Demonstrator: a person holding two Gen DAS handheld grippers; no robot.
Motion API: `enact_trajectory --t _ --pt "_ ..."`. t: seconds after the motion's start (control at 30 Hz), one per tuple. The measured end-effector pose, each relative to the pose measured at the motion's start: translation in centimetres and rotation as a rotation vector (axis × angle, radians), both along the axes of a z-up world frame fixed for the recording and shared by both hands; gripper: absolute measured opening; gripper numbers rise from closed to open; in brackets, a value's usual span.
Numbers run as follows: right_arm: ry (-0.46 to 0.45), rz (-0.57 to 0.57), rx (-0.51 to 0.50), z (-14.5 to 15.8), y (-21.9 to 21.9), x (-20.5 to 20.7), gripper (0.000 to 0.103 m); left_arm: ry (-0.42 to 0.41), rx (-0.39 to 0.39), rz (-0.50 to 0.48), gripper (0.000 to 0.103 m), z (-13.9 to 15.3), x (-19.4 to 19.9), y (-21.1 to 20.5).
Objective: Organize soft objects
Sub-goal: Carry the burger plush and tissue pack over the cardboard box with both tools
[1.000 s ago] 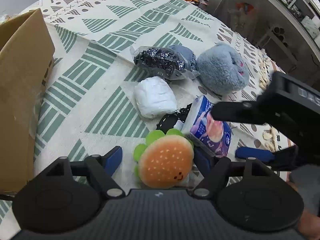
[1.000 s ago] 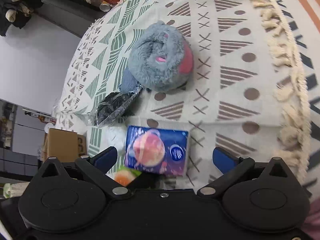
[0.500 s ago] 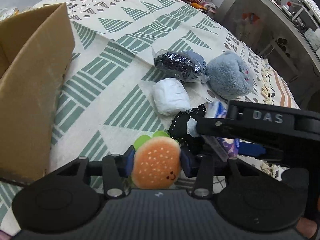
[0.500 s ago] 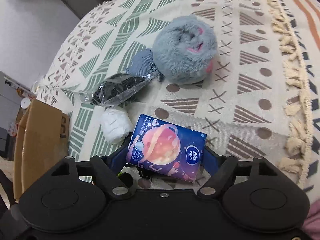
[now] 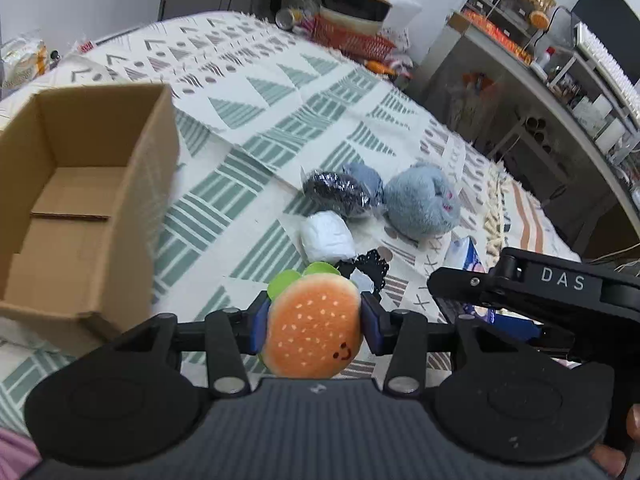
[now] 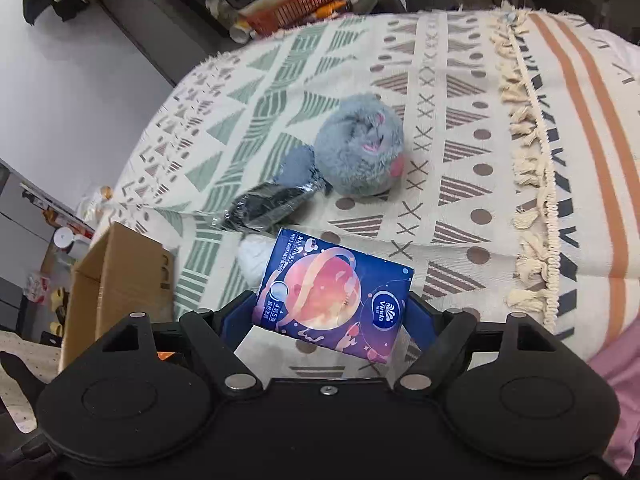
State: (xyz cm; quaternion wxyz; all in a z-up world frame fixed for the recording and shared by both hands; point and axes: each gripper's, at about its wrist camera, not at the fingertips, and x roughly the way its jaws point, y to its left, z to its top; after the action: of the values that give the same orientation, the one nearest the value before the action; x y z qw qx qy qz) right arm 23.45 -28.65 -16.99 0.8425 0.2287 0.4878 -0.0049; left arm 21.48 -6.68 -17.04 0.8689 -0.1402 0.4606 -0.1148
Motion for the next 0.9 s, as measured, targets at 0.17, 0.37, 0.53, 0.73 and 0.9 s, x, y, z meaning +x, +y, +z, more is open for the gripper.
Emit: enact_trajectory --t 0.17,0.37,0.53,0.73,0.9 --pt "-0.034 -0.005 0.009 2.0 0.8 -1.6 0.076 -0.042 -0.021 0.013 0.046 1.9 -1.5 1.5" --pt "-0.084 0.001 -0.013 4.5 2.5 -3.0 0.077 -0.096 -0.044 0.024 0.046 4.0 -2.9 3.0" --pt "-0.108 0.008 -0.028 5.8 3.8 -4.0 0.077 -0.133 -0.055 0.027 0.046 5.3 -4.0 4.3" --pt "-0.139 0.023 -0.049 7.3 5.7 -5.0 0.077 -0.161 -0.067 0.033 0.046 6.4 -4.9 6.1" --pt "-0.172 0.035 -0.051 8.5 7.3 -5.5 0.077 -0.185 -0.071 0.051 0.046 7.4 -5.2 7.8"
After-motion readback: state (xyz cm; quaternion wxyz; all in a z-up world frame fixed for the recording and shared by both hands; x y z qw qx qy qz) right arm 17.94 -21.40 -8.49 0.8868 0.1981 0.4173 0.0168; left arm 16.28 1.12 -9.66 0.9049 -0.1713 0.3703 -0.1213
